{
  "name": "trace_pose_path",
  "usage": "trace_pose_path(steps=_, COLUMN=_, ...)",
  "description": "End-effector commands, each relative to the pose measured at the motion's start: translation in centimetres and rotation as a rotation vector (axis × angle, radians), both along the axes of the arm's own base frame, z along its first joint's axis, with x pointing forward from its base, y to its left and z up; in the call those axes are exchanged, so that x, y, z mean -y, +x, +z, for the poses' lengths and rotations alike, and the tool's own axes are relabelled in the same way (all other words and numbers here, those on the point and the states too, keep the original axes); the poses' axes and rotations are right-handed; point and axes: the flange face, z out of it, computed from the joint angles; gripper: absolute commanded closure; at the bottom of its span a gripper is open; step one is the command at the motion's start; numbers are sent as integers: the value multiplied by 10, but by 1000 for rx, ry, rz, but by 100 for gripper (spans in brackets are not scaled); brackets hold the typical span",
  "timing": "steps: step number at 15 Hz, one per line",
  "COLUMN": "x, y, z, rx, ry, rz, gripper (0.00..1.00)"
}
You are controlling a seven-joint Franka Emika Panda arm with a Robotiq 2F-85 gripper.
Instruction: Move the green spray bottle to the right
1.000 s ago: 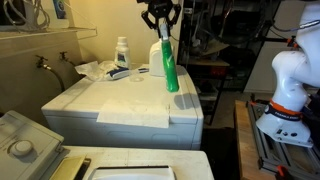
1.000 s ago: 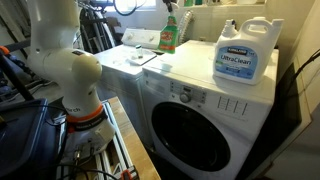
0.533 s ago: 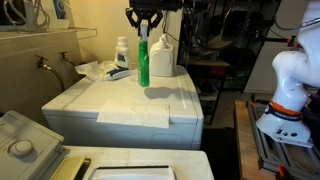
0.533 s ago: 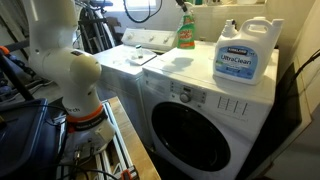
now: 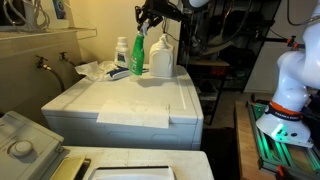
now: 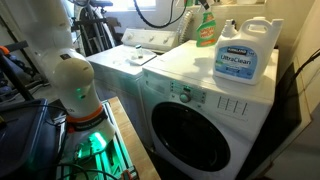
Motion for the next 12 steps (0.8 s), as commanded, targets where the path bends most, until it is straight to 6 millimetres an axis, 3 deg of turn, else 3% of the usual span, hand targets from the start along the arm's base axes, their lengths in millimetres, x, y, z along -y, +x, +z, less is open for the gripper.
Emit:
trace_pose_path(steps=1, x=10, y=-2, z=-5, rx=11, ry=4, rz=45, gripper=64)
trace_pose_path(steps=3, x=22, y=-6, z=-19, rx=12, ry=9, rz=97, gripper=64)
trace_pose_path(steps=4, x=23, y=-8, z=-17, rx=18, ry=9, rz=106, gripper=89)
trace_pose_path(steps=5, x=11, y=-9, z=-14, rx=36, ry=-28, rz=149, gripper=89)
trace_pose_path(steps=6, x=13, y=-16, z=-10, rx=71, ry=-72, rz=224, gripper=89)
trace_pose_path(steps=9, x=40, y=-40, z=-6, rx=107, ry=-141, rz=359, gripper=89)
trace_pose_path(steps=12, x=52, y=-63, z=-13, rx=164, ry=-187, rz=485, gripper=89)
